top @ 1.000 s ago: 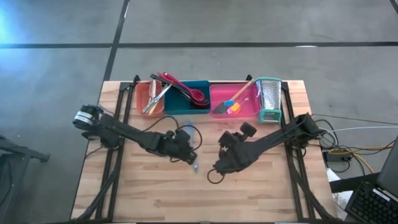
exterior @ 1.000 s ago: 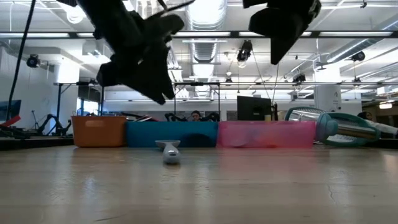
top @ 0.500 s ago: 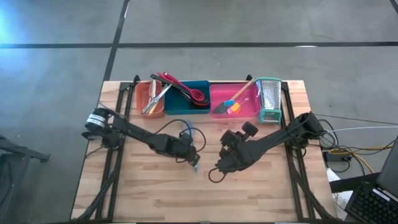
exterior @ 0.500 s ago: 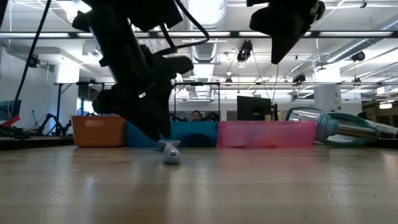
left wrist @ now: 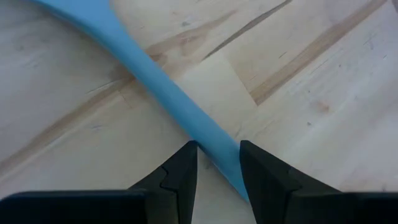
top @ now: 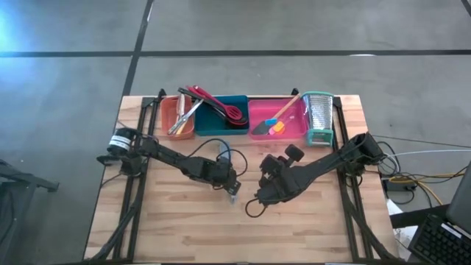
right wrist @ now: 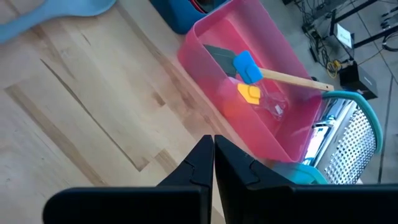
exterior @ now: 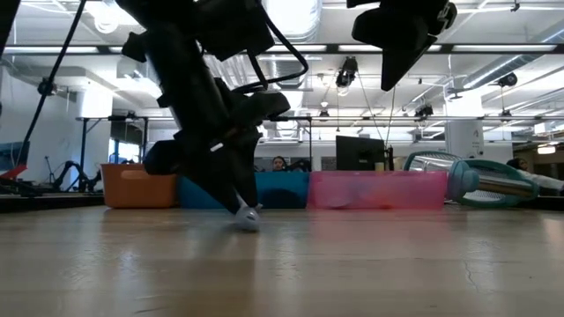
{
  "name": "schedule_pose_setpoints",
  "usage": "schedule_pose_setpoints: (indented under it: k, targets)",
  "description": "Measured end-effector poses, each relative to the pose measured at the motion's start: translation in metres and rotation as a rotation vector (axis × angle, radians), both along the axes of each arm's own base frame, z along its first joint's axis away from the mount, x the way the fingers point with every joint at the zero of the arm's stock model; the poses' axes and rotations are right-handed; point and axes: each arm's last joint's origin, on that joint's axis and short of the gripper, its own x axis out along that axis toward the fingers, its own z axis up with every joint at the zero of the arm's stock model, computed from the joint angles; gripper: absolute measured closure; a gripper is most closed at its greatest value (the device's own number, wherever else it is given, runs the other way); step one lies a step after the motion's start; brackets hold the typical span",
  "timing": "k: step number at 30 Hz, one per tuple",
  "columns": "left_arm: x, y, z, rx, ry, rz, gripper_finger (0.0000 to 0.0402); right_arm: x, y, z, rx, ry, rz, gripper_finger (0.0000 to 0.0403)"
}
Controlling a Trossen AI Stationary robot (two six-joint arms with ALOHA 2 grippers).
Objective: Pick & Place Kitchen Items
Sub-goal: Put the gray serving spoon into the blue bin
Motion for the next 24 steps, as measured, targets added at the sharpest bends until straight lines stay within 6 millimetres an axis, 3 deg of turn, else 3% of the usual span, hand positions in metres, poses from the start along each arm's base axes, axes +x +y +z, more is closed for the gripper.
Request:
schedule_pose_setpoints:
  k: [8,15,24]
  targets:
    - [-0.002,-0.001,-0.011,-0.074,0.053,-0.046,0.0279,0.000,0.000,0.000,0.000,0.005,0.006,0.0394]
    - [-0.020,-0.010,-0.027,-0.130,0.159,-0.099,0.0280,0.000,0.000,0.000,0.001,0.005,0.009,0.0394]
    - [-0.019,-0.011,-0.021,-0.190,0.103,-0.113,0.0280,0.001,0.001,0.000,0.006,-0.002,0.011,0.0394]
